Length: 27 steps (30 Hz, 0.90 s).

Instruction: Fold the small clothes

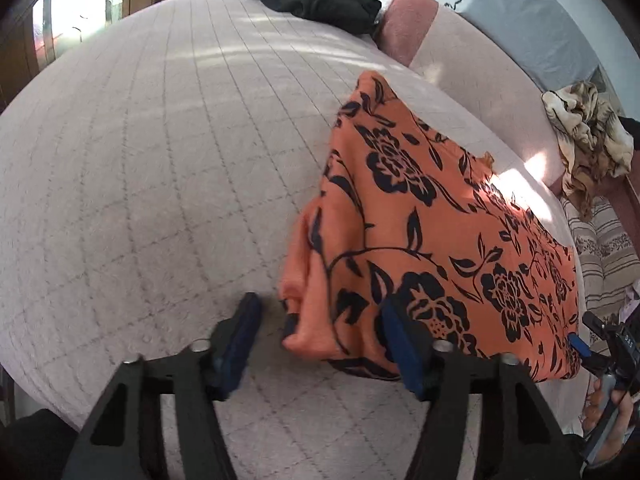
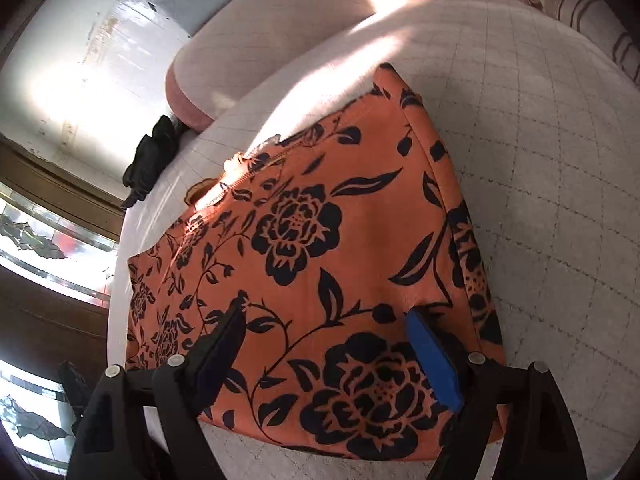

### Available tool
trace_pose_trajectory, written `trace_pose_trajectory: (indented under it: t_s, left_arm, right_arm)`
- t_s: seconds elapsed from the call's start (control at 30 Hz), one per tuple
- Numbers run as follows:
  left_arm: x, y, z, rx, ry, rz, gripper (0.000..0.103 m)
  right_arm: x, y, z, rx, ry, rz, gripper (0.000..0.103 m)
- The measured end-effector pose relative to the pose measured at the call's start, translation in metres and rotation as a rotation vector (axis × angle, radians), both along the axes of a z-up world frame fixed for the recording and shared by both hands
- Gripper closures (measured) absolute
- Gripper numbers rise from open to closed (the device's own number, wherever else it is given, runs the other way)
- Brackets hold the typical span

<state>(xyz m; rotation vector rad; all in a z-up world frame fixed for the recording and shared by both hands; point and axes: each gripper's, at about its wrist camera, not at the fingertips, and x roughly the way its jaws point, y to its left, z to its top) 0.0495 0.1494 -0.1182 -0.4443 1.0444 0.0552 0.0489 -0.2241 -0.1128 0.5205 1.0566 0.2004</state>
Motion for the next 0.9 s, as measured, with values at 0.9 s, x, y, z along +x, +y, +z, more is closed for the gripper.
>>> trace_pose_trajectory:
  t_s: [0.9]
  left_arm:
    - [0.058, 0.007, 0.046, 0.036, -0.083, -0.183, 0.057]
  right_arm:
    - [-0.029, 0.020, -0.014, 0.071, -0.092, 0.078, 0.016]
